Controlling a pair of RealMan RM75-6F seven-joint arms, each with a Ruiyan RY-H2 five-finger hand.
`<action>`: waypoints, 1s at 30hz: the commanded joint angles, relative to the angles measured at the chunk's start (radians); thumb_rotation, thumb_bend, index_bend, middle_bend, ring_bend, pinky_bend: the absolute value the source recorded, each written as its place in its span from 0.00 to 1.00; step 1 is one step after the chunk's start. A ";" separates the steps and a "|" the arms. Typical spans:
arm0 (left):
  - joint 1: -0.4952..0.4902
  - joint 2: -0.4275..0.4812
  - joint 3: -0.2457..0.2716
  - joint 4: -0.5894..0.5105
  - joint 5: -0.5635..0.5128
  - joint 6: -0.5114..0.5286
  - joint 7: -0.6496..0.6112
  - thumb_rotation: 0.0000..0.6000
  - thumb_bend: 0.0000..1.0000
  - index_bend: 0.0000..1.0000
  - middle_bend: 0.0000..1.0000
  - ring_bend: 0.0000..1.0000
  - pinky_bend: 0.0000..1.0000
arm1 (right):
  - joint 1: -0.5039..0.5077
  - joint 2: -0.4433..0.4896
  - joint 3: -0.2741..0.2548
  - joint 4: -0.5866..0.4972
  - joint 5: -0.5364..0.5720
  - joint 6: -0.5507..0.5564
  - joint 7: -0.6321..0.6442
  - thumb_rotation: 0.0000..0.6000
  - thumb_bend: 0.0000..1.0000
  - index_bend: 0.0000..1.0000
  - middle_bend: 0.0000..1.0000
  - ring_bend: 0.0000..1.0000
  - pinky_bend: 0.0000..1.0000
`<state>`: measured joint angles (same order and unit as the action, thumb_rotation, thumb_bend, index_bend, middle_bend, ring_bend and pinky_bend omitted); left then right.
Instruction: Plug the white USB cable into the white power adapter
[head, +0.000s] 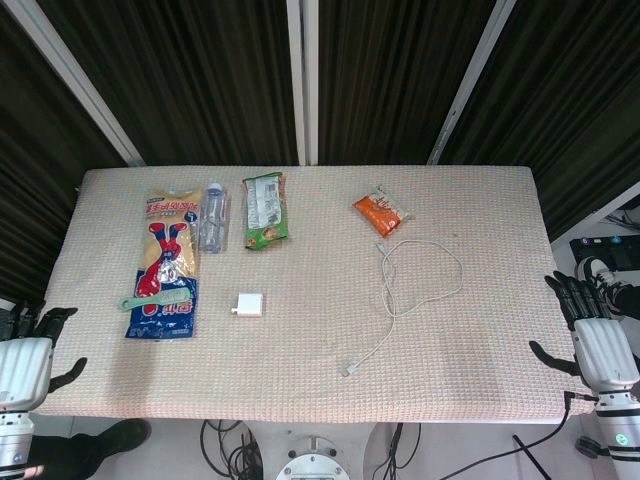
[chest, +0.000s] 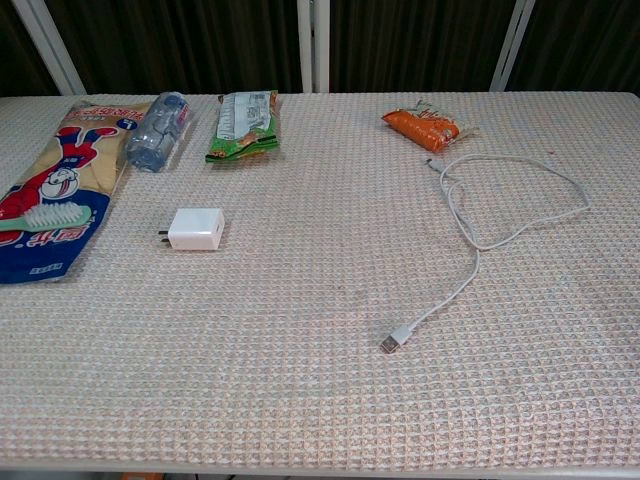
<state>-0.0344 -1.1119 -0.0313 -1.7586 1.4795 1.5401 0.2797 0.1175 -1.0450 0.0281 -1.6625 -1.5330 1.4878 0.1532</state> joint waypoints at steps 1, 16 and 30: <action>-0.005 -0.004 -0.002 0.002 -0.006 -0.012 -0.002 1.00 0.17 0.23 0.23 0.08 0.00 | 0.005 -0.006 0.002 0.003 -0.001 -0.012 0.005 1.00 0.15 0.00 0.03 0.00 0.00; -0.003 -0.009 -0.001 -0.013 0.014 0.005 0.004 1.00 0.17 0.23 0.23 0.08 0.00 | 0.166 0.011 -0.006 -0.062 -0.213 -0.162 -0.024 1.00 0.14 0.00 0.10 0.00 0.00; 0.003 -0.015 0.008 -0.013 0.023 0.008 -0.002 1.00 0.17 0.23 0.23 0.08 0.00 | 0.501 -0.187 0.058 -0.123 -0.205 -0.666 -0.416 1.00 0.20 0.31 0.33 0.09 0.03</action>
<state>-0.0320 -1.1270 -0.0239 -1.7719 1.5030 1.5477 0.2788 0.5425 -1.1475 0.0585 -1.7857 -1.7683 0.9212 -0.1253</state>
